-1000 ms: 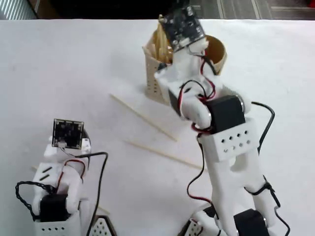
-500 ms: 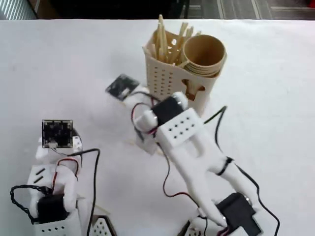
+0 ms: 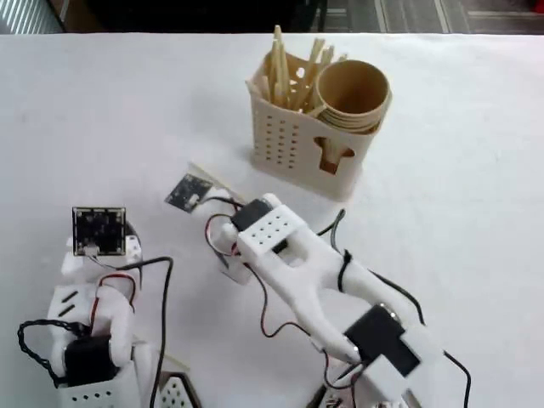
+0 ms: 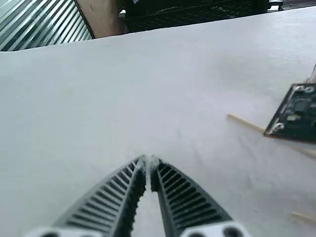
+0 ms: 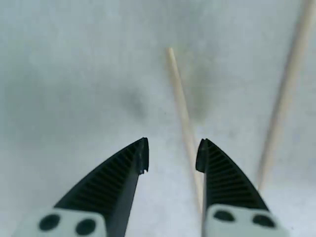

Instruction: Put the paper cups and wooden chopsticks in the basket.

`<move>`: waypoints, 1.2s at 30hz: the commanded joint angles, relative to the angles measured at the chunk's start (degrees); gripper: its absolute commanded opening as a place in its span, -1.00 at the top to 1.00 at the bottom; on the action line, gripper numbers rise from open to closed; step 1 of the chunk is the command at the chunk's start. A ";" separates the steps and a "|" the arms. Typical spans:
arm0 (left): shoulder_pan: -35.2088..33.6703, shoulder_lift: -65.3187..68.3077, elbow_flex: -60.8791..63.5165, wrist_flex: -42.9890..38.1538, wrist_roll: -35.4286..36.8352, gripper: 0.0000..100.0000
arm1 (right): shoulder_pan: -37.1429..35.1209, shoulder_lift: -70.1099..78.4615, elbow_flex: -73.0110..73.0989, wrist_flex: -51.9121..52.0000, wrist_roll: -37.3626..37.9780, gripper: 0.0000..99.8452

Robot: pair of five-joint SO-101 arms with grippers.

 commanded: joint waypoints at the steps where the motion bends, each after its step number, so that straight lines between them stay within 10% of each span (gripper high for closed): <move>1: -0.57 -0.48 -0.26 -1.32 0.70 0.91 | -0.31 2.68 -0.26 -3.47 0.62 0.68; 18: -0.48 -0.48 -0.26 -1.32 0.70 0.91 | 2.95 6.99 -0.35 -10.68 0.97 0.97; 36: -0.48 -0.48 -0.26 -1.32 0.70 0.91 | 8.57 -33.36 -13.27 -7.16 0.35 0.97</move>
